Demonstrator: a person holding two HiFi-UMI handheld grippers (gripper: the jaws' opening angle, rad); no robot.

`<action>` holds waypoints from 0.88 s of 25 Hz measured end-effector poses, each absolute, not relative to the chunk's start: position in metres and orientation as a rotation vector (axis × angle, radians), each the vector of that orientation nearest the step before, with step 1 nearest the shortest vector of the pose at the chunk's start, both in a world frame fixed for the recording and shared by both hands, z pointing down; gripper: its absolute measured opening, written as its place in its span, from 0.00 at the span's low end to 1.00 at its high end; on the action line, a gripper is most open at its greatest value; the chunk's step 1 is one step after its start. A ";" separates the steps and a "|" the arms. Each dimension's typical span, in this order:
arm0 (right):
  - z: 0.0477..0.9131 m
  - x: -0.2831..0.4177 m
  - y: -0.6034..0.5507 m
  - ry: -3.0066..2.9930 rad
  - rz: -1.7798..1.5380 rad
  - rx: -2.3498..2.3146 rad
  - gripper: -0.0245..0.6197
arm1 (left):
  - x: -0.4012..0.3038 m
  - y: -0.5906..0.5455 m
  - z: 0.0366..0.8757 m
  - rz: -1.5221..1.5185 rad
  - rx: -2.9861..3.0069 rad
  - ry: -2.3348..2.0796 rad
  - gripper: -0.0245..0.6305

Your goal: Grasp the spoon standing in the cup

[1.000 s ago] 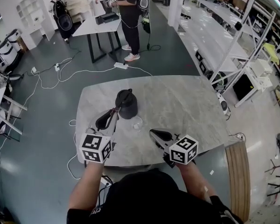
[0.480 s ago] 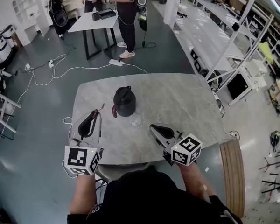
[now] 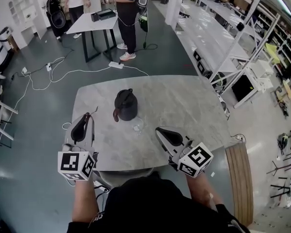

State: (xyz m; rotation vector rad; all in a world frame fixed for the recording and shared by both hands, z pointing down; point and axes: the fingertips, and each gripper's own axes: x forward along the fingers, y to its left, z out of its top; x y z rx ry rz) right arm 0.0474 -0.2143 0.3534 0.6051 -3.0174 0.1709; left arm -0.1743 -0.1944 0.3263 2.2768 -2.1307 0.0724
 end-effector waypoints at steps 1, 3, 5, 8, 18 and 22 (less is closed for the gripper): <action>0.354 0.048 -0.214 -3.014 0.160 0.607 0.02 | -0.175 -0.196 0.326 0.076 2.278 -2.130 0.12; 0.355 0.049 -0.212 -3.008 0.146 0.614 0.02 | -0.174 -0.197 0.325 0.078 2.282 -2.128 0.12; 0.356 0.049 -0.211 -3.005 0.141 0.617 0.02 | -0.172 -0.198 0.325 0.077 2.286 -2.123 0.12; 0.356 0.050 -0.212 -2.999 0.143 0.621 0.02 | -0.164 -0.200 0.326 0.081 2.303 -2.096 0.12; 0.362 0.050 -0.214 -2.992 0.157 0.618 0.02 | -0.159 -0.202 0.324 0.067 2.321 -2.085 0.12; 0.357 0.053 -0.213 -2.999 0.148 0.621 0.02 | -0.157 -0.200 0.315 0.059 2.334 -2.097 0.12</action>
